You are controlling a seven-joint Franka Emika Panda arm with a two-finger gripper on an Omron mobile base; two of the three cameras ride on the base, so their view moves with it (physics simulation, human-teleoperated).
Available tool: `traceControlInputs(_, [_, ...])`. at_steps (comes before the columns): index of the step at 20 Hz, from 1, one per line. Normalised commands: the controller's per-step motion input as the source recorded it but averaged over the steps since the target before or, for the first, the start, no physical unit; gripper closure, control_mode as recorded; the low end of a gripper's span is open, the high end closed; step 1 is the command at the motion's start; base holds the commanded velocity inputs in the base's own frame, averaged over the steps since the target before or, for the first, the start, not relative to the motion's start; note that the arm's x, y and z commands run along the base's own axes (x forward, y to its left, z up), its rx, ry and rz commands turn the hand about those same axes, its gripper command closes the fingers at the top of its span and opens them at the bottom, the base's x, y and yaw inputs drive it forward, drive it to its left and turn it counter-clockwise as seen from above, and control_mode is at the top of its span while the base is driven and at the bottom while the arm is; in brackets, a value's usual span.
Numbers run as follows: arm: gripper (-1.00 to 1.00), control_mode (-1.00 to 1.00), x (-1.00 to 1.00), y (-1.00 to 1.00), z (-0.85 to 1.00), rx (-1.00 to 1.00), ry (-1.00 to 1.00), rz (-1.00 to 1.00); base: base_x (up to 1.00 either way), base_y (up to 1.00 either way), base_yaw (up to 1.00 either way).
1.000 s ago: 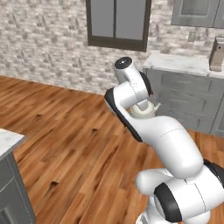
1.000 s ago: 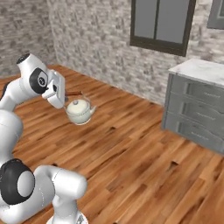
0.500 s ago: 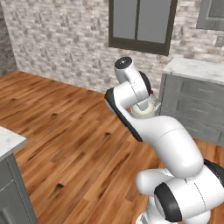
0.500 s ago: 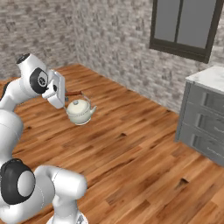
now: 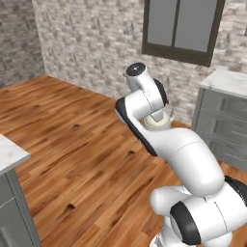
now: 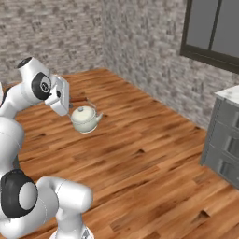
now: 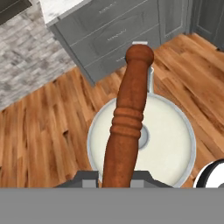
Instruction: The kettle is done boiling. Turn off the stove, then wait for 300 timesteps before moving the kettle to the dining table.
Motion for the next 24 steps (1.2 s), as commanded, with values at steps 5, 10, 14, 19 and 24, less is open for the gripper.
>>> traceControlInputs(5, [1.00,1.00,0.00,0.00,0.00,0.00,0.00,0.00,0.51,-0.38,0.23])
traceControlInputs(10, [1.00,1.00,0.00,0.00,0.00,0.00,0.00,0.00,0.52,-0.49,0.22])
traceControlInputs(14, [1.00,1.00,0.00,0.00,0.00,0.00,0.00,0.00,0.63,-0.44,0.22])
traceControlInputs(19, [1.00,1.00,0.00,0.00,0.00,0.00,0.00,0.00,0.72,-0.38,0.25])
traceControlInputs(24, [1.00,1.00,0.00,0.00,0.00,0.00,0.00,0.00,0.79,-0.37,0.27])
